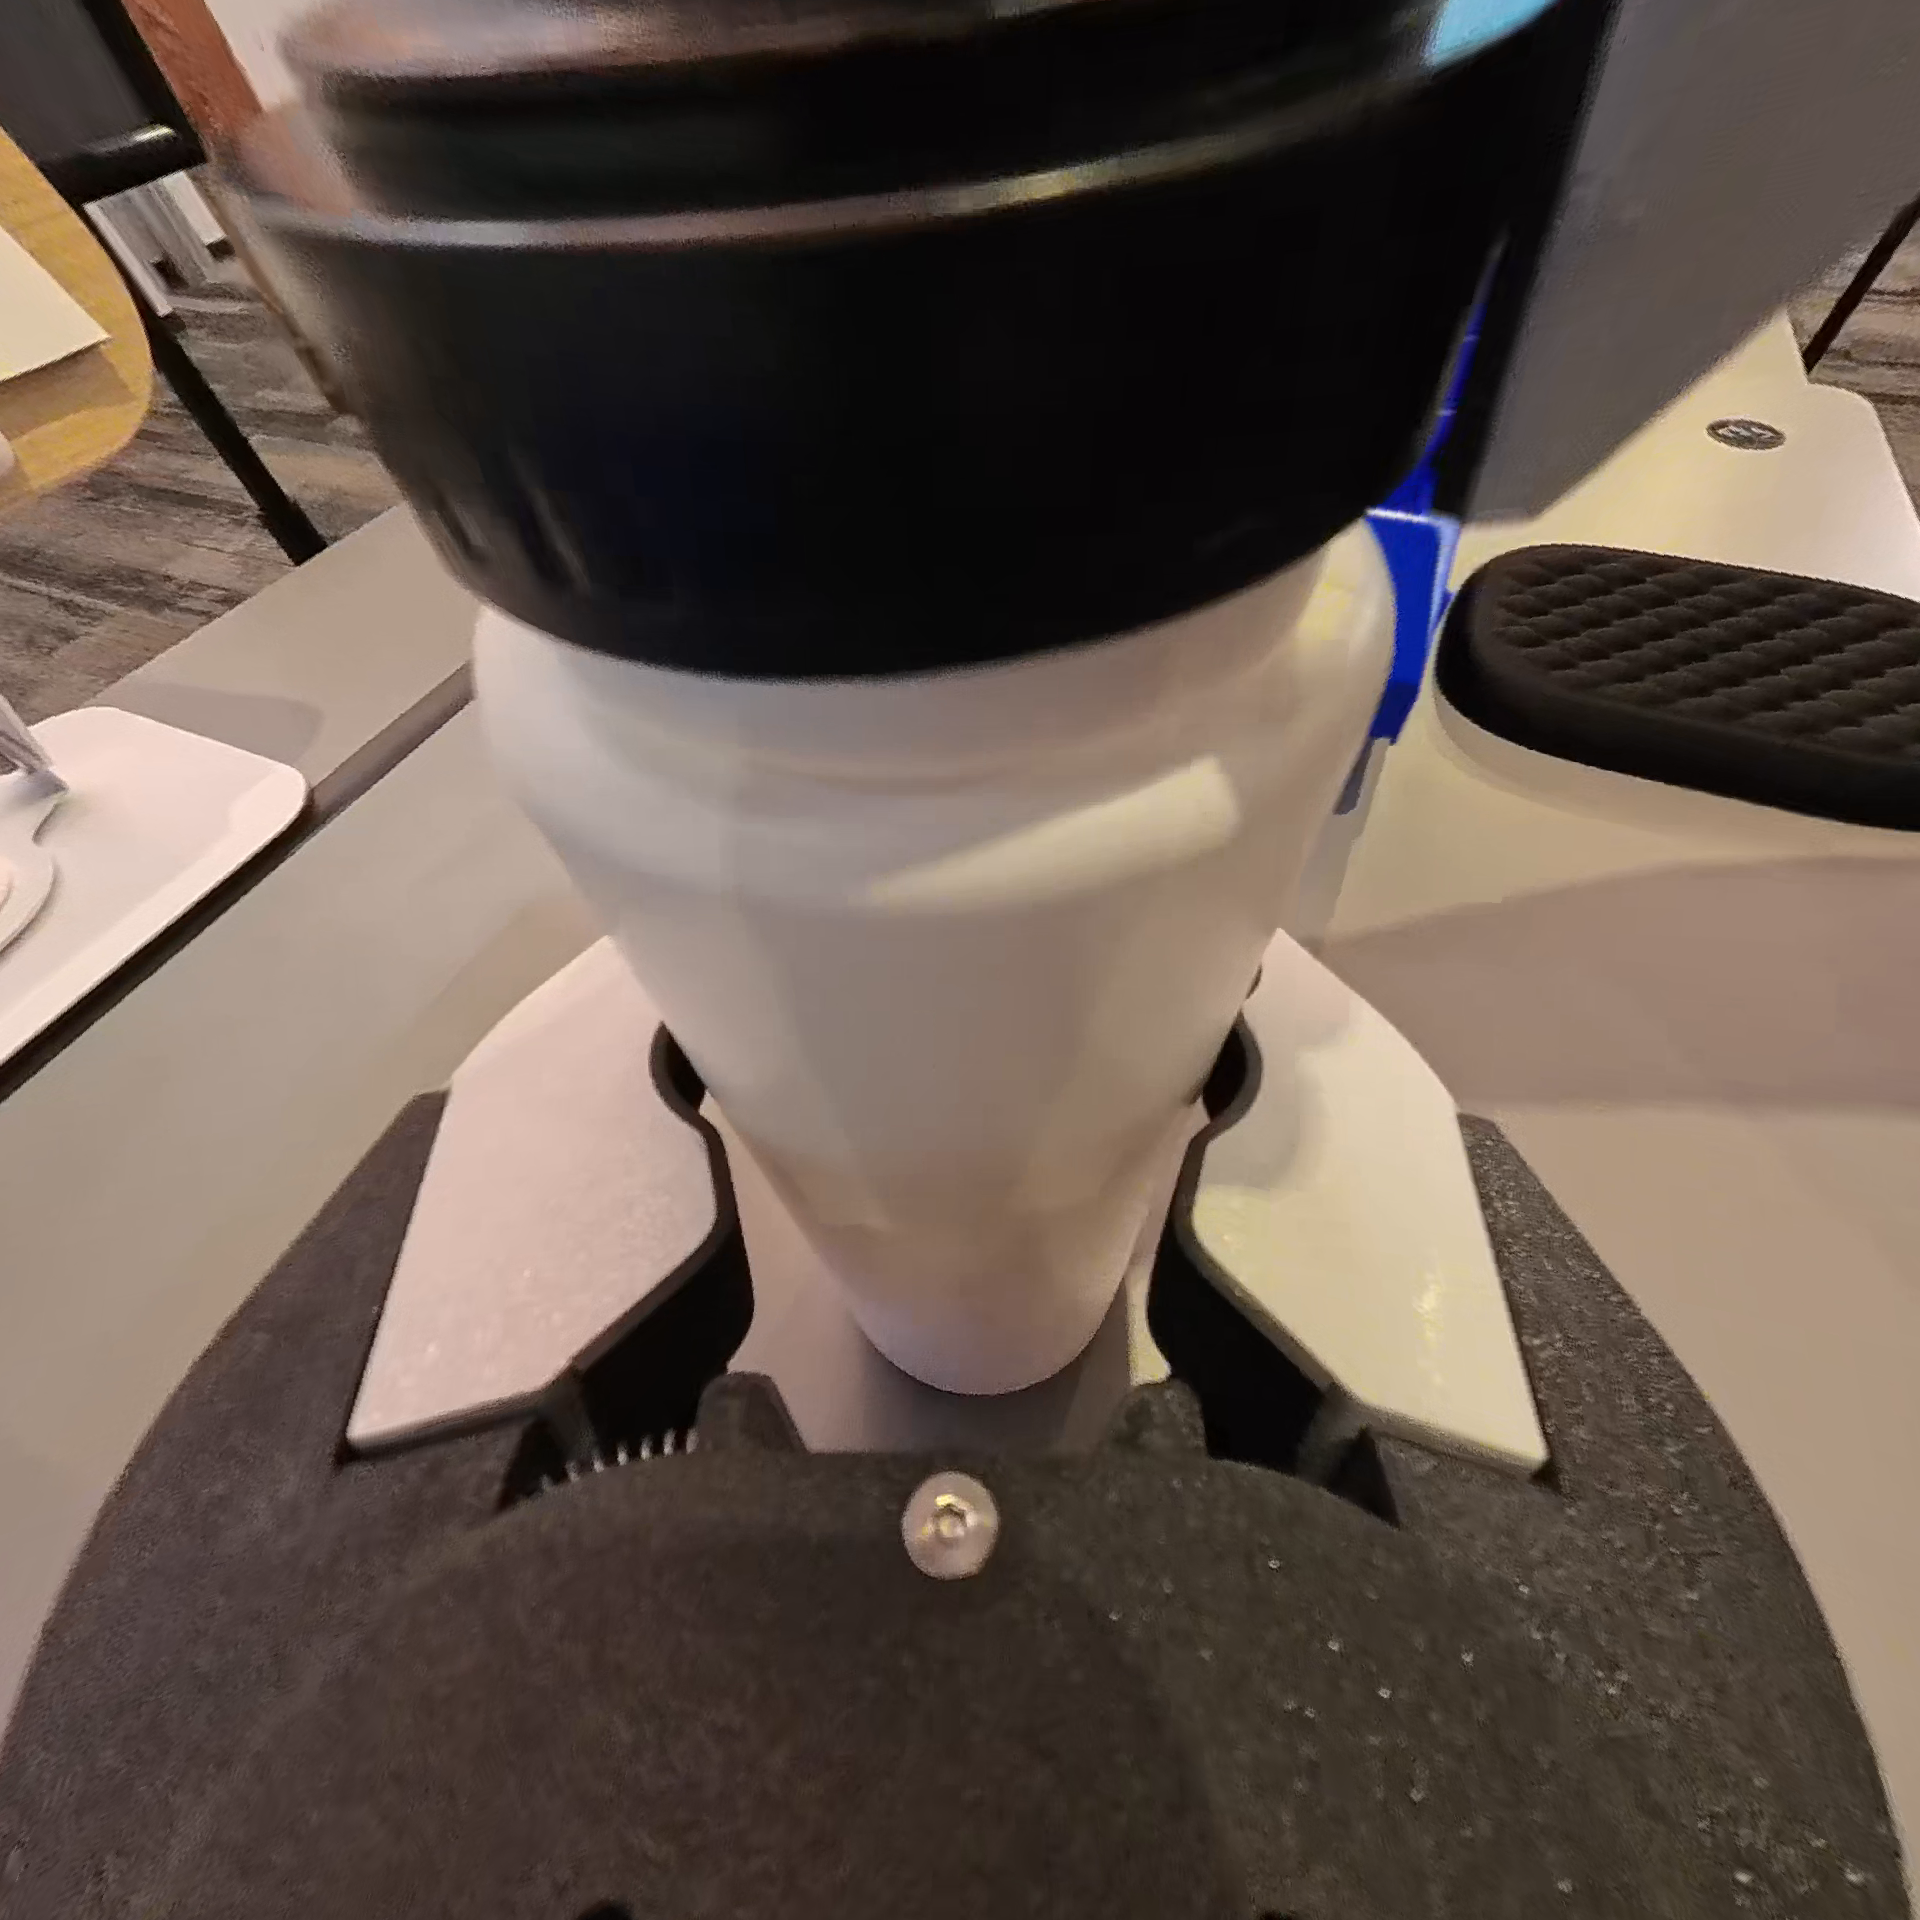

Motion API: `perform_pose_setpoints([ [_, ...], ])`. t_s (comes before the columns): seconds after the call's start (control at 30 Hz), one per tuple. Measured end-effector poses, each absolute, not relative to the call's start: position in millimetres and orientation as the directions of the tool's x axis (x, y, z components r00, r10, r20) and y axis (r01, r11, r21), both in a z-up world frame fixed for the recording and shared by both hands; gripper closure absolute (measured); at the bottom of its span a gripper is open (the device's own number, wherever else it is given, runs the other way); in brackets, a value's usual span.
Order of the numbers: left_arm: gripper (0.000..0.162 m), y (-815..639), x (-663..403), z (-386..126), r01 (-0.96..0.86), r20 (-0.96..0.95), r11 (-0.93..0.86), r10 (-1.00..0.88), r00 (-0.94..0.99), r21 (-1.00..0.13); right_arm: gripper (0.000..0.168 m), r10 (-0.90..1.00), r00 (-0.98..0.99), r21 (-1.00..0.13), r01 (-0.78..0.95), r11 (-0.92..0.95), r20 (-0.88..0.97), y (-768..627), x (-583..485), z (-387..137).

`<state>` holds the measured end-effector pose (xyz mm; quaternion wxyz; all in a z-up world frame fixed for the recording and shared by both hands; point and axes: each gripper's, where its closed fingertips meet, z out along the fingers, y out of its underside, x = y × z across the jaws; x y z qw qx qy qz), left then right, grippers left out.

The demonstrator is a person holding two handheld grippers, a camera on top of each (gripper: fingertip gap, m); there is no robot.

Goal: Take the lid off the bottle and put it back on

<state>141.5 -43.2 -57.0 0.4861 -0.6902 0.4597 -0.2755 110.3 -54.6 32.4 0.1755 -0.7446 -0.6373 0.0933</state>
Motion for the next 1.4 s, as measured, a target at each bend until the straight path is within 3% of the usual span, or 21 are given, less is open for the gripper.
perform_pose_setpoints([
  [0.2,0.066,-43.4,142.6,-55.9,-0.357,-0.047,-0.116,-0.907,0.418,-0.927,0.096,0.989,0.147,-0.485,0.867,-0.116,0.025,-52.4,109.9,33.2],
  [0.63,0.066,-42.4,140.9,-57.9,-0.371,-0.054,-0.122,-0.901,0.43,-0.921,0.095,0.987,0.118,-0.392,0.917,-0.068,0.106,-53.4,108.0,30.7],
  [0.9,0.065,-41.4,139.8,-58.2,-0.375,-0.058,-0.133,-0.887,0.458,-0.917,0.095,0.962,0.254,-0.433,0.882,-0.187,0.102,-52.6,107.9,31.0],
  [1.23,0.065,-40.0,138.1,-58.2,-0.37,-0.059,-0.149,-0.866,0.497,-0.917,0.095,0.809,0.577,-0.476,0.746,-0.467,0.111,-50.5,107.8,31.4],
  [1.4,0.065,-40.0,138.2,-58.1,-0.368,-0.057,-0.147,-0.87,0.49,-0.918,0.095,0.845,0.5,-0.439,0.813,-0.383,0.188,-51.9,112.0,29.6],
])
